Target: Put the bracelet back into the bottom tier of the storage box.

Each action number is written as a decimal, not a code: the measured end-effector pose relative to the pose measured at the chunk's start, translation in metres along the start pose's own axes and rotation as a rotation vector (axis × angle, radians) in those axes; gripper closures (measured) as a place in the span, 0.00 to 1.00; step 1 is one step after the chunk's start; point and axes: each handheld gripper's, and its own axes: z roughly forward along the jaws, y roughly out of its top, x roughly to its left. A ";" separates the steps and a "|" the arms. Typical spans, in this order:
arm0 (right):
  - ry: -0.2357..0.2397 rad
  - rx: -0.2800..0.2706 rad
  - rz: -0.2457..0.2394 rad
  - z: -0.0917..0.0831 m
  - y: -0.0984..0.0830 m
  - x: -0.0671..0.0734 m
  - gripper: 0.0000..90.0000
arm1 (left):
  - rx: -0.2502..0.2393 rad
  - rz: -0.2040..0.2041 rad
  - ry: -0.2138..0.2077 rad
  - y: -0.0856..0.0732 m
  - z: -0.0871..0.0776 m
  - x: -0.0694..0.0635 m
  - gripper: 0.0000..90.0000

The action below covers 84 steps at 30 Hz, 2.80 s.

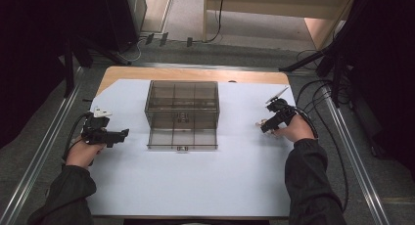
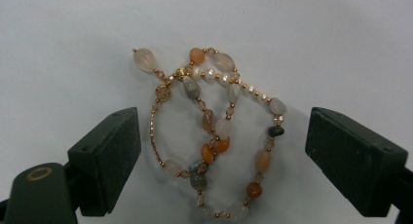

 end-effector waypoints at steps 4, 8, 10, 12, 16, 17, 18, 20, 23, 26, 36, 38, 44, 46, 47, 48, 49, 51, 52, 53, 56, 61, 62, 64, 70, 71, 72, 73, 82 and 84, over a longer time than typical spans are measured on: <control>0.013 0.018 0.007 0.007 0.001 -0.002 0.16 | -0.003 -0.004 0.002 -0.001 -0.001 0.001 0.16; 0.026 0.013 0.024 0.008 0.001 -0.005 0.17 | -0.001 -0.008 0.004 -0.002 -0.002 0.001 0.16; 0.021 0.017 0.025 0.007 0.001 -0.004 0.18 | 0.000 -0.010 0.005 -0.002 -0.002 0.001 0.16; 0.021 0.018 0.028 0.007 0.001 -0.004 0.19 | 0.000 -0.009 0.005 -0.003 -0.002 0.001 0.16; 0.022 0.016 0.030 0.004 0.001 -0.002 0.34 | 0.000 -0.010 0.007 -0.003 -0.002 0.002 0.16; 0.023 0.020 0.030 0.003 0.002 -0.001 0.38 | 0.001 -0.010 0.008 -0.003 -0.002 0.002 0.16; 0.023 0.020 0.030 0.003 0.002 -0.001 0.38 | 0.001 -0.010 0.008 -0.003 -0.002 0.002 0.16; 0.027 0.017 0.023 0.001 0.001 0.000 0.45 | -0.003 -0.011 0.007 -0.003 -0.003 0.002 0.16; 0.031 0.016 0.004 -0.002 0.000 0.004 0.66 | -0.005 -0.016 0.012 -0.003 -0.004 0.004 0.16; 0.038 0.013 -0.026 -0.002 0.000 0.008 0.77 | -0.002 -0.018 0.011 -0.003 -0.003 0.004 0.16; 0.097 -0.043 0.007 -0.002 -0.006 0.002 0.93 | -0.004 -0.010 0.006 0.000 -0.001 0.002 0.16; 0.089 -0.043 0.001 -0.003 -0.006 0.003 0.93 | -0.005 -0.006 0.003 0.001 0.000 0.002 0.16; 0.089 -0.043 0.005 -0.004 -0.006 0.003 0.93 | -0.006 -0.005 -0.001 0.002 0.001 0.001 0.16; 0.083 -0.049 0.000 -0.006 -0.007 0.004 0.93 | -0.007 -0.005 -0.001 0.003 0.002 0.002 0.16; 0.089 -0.051 0.003 -0.007 -0.007 0.004 0.93 | -0.007 -0.006 -0.001 0.003 0.002 0.002 0.16; 0.086 -0.059 -0.001 -0.008 -0.007 0.004 0.93 | -0.007 -0.006 -0.002 0.003 0.002 0.002 0.16; 0.085 -0.068 0.008 -0.011 -0.008 0.004 0.93 | -0.007 -0.005 -0.001 0.003 0.002 0.001 0.16; 0.084 -0.080 0.008 -0.013 -0.008 0.003 0.93 | -0.007 -0.006 -0.001 0.003 0.002 0.001 0.16; 0.085 -0.089 0.009 -0.015 -0.008 0.003 0.93 | -0.007 -0.006 -0.002 0.003 0.002 0.002 0.16; 0.085 -0.089 0.009 -0.015 -0.008 0.003 0.93 | -0.007 -0.006 -0.002 0.003 0.002 0.002 0.16; 0.095 -0.108 0.012 -0.019 -0.009 0.004 0.93 | -0.007 -0.009 -0.001 0.003 0.002 0.002 0.16; 0.115 -0.138 0.032 -0.026 -0.011 0.004 0.93 | -0.008 -0.008 -0.001 0.003 0.002 0.003 0.16; 0.119 -0.147 0.039 -0.027 -0.011 0.004 0.93 | -0.009 -0.006 -0.003 0.003 0.002 0.002 0.16; 0.130 -0.155 0.040 -0.028 -0.011 0.003 0.93 | -0.011 -0.007 -0.004 0.004 0.002 0.002 0.16; 0.162 -0.215 0.041 -0.037 -0.013 0.005 0.93 | -0.014 -0.007 -0.012 0.006 0.003 0.001 0.16; 0.161 -0.228 0.039 -0.038 -0.013 0.006 0.93 | -0.013 -0.005 -0.012 0.006 0.003 0.001 0.16; 0.161 -0.228 0.039 -0.038 -0.013 0.006 0.93 | -0.013 -0.005 -0.012 0.006 0.003 0.001 0.16; 0.174 -0.247 0.038 -0.041 -0.014 0.007 0.93 | -0.013 -0.006 -0.013 0.007 0.004 0.001 0.16; 0.209 -0.306 0.021 -0.047 -0.017 0.014 0.93 | -0.026 -0.011 -0.025 0.010 0.004 0.001 0.16; 0.212 -0.315 0.015 -0.048 -0.017 0.016 0.93 | -0.024 -0.009 -0.026 0.011 0.005 0.000 0.16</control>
